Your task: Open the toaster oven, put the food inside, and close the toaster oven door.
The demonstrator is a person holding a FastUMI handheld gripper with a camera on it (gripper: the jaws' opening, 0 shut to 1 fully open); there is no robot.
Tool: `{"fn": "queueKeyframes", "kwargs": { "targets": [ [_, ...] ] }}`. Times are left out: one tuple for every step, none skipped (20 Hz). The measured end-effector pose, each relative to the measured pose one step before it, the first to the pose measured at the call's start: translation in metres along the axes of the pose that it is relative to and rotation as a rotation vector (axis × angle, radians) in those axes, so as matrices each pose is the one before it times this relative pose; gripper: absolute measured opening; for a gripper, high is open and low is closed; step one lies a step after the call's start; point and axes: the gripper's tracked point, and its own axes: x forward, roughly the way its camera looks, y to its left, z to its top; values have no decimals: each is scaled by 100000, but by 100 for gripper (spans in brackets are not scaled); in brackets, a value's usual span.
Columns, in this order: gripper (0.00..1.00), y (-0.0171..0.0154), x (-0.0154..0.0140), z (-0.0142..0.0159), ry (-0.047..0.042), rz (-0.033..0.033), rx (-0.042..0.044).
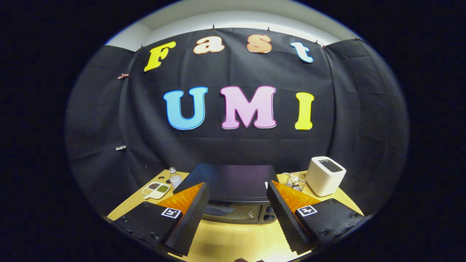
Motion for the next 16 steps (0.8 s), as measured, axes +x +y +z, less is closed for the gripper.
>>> {"fn": "queueKeyframes", "kwargs": {
  "targets": [
    [99,-952,-1092,293,-2641,-2525,-2060],
    [99,-652,-1097,272,-1980,-1490,-1770],
    [99,-730,-1175,233,-1657,-1636,-1426],
    [99,-597,-831,351,-1435,-1260,-881],
    [99,-591,-774,399,-1513,-1541,-846],
    [99,-544,-420,240,-474,-1125,220],
    [98,-165,-247,-60,254,-394,944],
    [98,-111,-61,-89,704,-368,1271],
    [98,-100,229,-41,894,-370,1432],
    [98,-75,155,25,604,-557,968],
    [99,51,76,245,95,-132,1452],
    [99,189,180,239,-247,344,1172],
    [99,47,108,132,-290,83,-173],
    [99,59,98,-39,65,110,-821],
    [99,173,-6,-81,185,376,-654],
    [99,217,18,84,148,420,-407]
  ]
}}
